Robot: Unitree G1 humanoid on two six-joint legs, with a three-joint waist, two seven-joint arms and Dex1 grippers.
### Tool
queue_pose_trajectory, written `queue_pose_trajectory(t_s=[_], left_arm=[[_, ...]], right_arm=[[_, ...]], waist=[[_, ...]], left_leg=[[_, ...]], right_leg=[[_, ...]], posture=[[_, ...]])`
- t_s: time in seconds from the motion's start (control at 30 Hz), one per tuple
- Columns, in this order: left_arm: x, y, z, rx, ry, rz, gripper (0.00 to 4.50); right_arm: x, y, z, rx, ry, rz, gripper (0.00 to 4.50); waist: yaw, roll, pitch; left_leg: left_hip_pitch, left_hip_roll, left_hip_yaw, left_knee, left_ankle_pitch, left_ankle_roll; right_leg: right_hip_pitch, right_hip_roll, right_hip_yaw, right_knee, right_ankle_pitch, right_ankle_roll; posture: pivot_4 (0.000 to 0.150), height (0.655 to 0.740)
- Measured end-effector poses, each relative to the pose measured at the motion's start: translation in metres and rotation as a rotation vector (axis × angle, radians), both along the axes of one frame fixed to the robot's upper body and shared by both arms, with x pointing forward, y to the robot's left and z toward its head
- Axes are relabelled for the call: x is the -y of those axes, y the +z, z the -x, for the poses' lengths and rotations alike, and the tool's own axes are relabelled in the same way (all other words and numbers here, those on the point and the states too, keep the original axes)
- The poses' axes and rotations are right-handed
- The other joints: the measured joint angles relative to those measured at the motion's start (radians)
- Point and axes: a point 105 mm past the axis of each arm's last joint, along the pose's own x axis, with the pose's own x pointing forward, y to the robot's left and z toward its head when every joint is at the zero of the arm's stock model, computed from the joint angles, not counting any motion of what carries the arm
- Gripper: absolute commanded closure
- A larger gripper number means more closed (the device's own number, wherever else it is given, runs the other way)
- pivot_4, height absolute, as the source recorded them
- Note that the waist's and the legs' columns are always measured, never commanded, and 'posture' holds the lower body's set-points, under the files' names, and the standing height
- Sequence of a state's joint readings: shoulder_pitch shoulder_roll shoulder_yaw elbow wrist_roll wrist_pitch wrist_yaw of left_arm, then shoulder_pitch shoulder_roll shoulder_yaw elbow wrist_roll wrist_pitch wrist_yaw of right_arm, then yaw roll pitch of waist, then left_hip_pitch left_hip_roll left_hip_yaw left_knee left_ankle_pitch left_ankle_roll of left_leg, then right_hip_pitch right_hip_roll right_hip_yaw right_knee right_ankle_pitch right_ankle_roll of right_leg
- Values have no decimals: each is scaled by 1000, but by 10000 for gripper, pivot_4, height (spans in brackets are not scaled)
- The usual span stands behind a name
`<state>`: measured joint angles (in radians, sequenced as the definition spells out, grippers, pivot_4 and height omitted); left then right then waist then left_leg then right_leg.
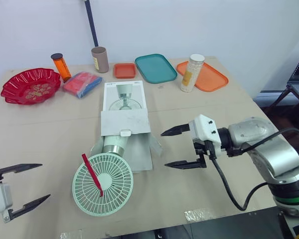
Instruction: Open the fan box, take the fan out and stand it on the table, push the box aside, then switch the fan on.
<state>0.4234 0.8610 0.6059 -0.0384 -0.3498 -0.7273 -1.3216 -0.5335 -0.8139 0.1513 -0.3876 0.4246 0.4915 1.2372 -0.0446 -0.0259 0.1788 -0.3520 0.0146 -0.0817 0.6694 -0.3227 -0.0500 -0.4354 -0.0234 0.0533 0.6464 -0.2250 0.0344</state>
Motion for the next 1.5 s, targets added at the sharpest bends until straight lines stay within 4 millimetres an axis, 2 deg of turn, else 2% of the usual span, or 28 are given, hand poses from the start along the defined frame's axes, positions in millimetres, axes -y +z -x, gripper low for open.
queue_pose_trajectory(t_s=[0.17,0.37,0.67,0.9,1.13,1.4,1.5], left_arm=[[14,-3,-17,172,-192,-107,0],[20,-17,-29,220,-247,-99,0],[25,-17,-28,257,-310,-105,0],[35,-12,-28,306,-355,-76,0],[51,-20,-20,318,-458,-77,0],[63,-24,-41,446,-522,-142,0],[66,-24,-43,478,-543,-148,0]], right_arm=[[1,2,1,-12,1,3,164],[11,11,11,-69,-4,-8,164],[14,20,16,-142,-14,-63,164],[13,25,20,-126,2,-69,164],[12,23,23,-119,5,-63,164],[11,24,23,-100,0,-65,164],[11,25,23,-98,-2,-66,164]], waist=[[0,1,0],[-3,1,0],[-2,1,0],[-1,1,0],[-1,1,0],[0,2,-1],[0,2,-1]], left_leg=[[0,0,0,0,0,1],[0,1,0,1,-1,3],[0,1,0,1,-1,3],[0,1,0,2,-1,3],[0,1,0,2,-1,3],[0,0,0,2,-1,3],[0,0,0,2,-1,3]], right_leg=[[0,0,-1,1,2,0],[-1,0,-1,1,3,-1],[-1,0,-2,2,3,-1],[-1,0,-2,3,3,0],[0,0,-2,3,3,0],[0,0,-2,3,4,0],[0,0,-2,3,4,0]], posture=[[1500,7400],[1500,7400],[1500,7400],[1500,7400],[1500,7400],[1500,7400],[1500,7400]])
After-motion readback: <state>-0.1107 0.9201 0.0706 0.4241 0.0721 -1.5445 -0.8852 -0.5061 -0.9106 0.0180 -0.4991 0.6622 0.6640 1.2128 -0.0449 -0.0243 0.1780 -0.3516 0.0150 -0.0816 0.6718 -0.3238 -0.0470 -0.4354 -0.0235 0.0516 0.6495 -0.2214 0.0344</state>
